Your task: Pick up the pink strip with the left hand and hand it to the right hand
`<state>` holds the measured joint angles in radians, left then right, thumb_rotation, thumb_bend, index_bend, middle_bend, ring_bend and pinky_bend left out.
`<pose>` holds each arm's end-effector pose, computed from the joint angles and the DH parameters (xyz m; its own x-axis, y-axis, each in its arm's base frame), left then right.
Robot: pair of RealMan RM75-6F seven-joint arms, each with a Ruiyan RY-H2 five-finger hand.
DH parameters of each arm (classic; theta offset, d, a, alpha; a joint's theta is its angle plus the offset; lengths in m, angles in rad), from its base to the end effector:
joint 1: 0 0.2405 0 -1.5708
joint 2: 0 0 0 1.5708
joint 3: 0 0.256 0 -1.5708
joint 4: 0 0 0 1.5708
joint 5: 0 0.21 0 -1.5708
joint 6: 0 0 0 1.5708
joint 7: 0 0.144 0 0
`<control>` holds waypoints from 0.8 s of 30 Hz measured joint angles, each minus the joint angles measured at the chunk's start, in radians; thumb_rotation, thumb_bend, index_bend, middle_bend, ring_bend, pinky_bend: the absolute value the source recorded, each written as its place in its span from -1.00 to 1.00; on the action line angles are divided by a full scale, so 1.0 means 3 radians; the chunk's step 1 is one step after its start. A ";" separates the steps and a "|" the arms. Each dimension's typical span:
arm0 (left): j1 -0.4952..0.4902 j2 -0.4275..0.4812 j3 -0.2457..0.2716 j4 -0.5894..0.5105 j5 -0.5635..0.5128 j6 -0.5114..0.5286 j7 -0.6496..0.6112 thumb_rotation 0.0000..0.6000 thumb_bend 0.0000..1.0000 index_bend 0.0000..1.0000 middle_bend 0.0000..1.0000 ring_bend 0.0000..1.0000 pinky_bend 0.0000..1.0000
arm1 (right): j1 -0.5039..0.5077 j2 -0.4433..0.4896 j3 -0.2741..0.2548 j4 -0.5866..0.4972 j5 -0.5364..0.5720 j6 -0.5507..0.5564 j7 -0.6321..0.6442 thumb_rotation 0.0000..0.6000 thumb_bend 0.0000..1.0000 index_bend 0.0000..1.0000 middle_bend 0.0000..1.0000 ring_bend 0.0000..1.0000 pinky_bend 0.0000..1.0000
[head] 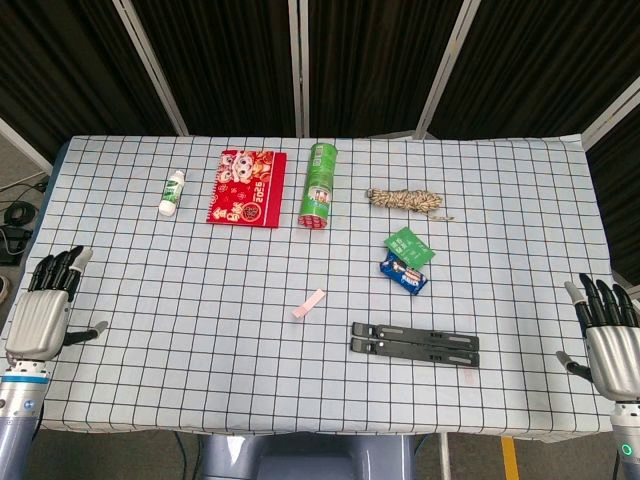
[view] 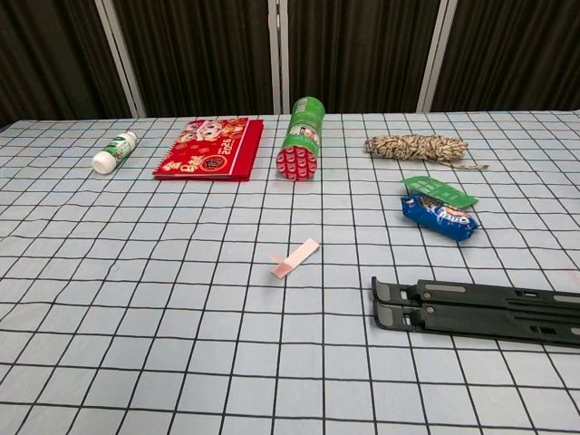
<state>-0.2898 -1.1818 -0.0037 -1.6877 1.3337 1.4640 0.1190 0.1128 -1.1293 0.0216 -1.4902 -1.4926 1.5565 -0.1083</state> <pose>-0.2759 0.2284 0.1300 0.3743 0.0210 0.9271 0.9267 -0.0458 -0.3731 -0.3267 -0.1860 0.1745 0.5847 0.0648 0.8087 -0.8099 -0.0111 0.5865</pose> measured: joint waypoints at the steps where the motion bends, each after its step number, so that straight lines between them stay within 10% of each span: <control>1: -0.0004 0.0001 -0.0001 0.0024 0.0034 -0.0021 -0.0019 1.00 -1.00 -1.00 -1.00 -1.00 -1.00 | -0.0003 0.0002 0.0004 -0.0004 0.0000 -0.0003 0.0007 1.00 -1.00 -1.00 -1.00 -1.00 -1.00; 11: -0.0433 -0.0105 -0.0044 0.0168 0.0595 -0.0553 -0.0078 1.00 -0.98 -0.65 -1.00 -1.00 -1.00 | -0.0032 0.0032 0.0056 -0.0048 -0.0010 -0.0028 0.0087 1.00 -1.00 -1.00 -1.00 -1.00 -1.00; 18: -0.0917 -0.0444 -0.0148 0.0318 0.0721 -0.1173 0.0225 1.00 -0.61 -0.11 -1.00 -1.00 -1.00 | -0.0036 0.0038 0.0094 -0.0046 0.0034 -0.0082 0.0127 1.00 -1.00 -1.00 -1.00 -1.00 -1.00; 24: -0.1268 -0.0933 -0.0259 0.0630 0.0682 -0.1589 0.0260 1.00 -0.38 -0.04 -1.00 -1.00 -1.00 | -0.0055 0.0052 0.0127 -0.0035 0.0061 -0.0090 0.0165 1.00 -1.00 -1.00 -1.00 -1.00 -1.00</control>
<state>-0.6703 -1.4617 -0.0814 -1.4988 1.5383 0.9874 0.1970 0.0963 -1.1136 0.0597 -1.5008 -1.4743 1.5295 -0.0588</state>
